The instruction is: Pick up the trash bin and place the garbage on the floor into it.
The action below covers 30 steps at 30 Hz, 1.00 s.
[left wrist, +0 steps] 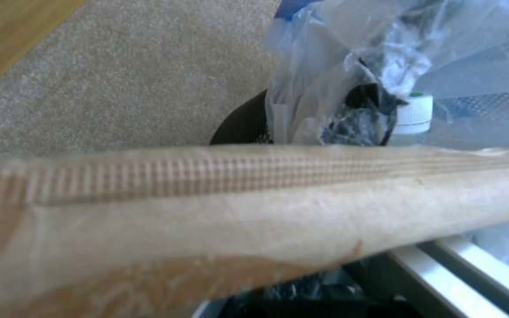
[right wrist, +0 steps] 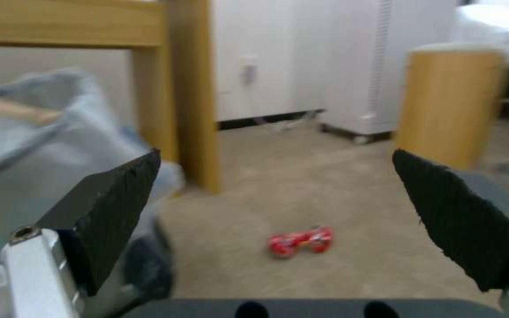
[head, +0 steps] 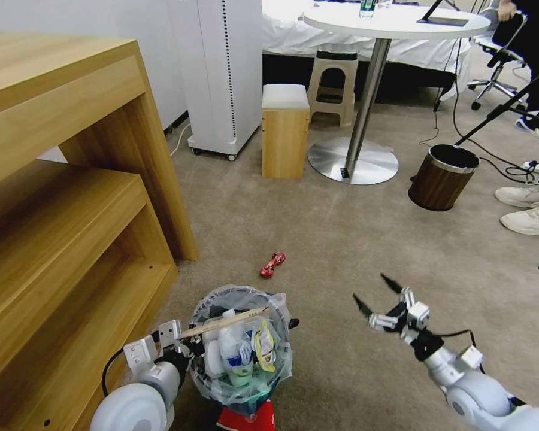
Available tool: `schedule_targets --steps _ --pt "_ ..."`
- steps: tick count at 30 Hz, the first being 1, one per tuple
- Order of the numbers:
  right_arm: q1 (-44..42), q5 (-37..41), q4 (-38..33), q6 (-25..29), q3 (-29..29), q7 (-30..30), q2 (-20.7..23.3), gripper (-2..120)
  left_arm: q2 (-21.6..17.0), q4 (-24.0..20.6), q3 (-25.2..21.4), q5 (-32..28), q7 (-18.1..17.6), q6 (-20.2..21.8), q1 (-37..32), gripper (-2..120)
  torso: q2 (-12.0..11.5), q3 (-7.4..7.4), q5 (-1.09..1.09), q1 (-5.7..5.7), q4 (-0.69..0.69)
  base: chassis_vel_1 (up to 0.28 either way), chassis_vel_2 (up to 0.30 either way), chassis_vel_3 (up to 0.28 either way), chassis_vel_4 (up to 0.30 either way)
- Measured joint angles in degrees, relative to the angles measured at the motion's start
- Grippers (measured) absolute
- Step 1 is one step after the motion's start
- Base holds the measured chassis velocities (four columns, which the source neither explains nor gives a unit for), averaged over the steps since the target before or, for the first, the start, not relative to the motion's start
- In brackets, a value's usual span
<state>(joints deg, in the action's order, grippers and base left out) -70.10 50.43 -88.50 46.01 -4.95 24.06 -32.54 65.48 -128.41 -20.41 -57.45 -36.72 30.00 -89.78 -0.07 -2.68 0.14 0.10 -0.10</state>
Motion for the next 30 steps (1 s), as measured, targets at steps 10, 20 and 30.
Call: schedule_targets --steps 10,20,30 --pt "4.12 3.19 6.53 -0.06 -7.13 12.75 2.45 99 1.49 -0.5 -0.62 1.06 0.22 0.01 -1.06 0 0.0 0.0 0.0 0.0 0.0 0.0 0.0 0.0 0.0" --pt "11.74 5.98 18.33 -3.5 -11.53 17.23 -2.4 90 2.62 -0.57 -0.13 1.74 0.38 0.32 -1.15 0 0.0 0.0 -0.01 0.0 0.0 0.0 0.0 0.0 0.0" --pt "17.43 5.29 26.09 -3.37 -18.31 17.5 -9.05 81 2.88 -1.28 -0.68 1.3 0.35 0.45 -0.94 0 0.0 -0.01 -0.05 0.0 0.02 0.0 0.0 0.0 0.0"
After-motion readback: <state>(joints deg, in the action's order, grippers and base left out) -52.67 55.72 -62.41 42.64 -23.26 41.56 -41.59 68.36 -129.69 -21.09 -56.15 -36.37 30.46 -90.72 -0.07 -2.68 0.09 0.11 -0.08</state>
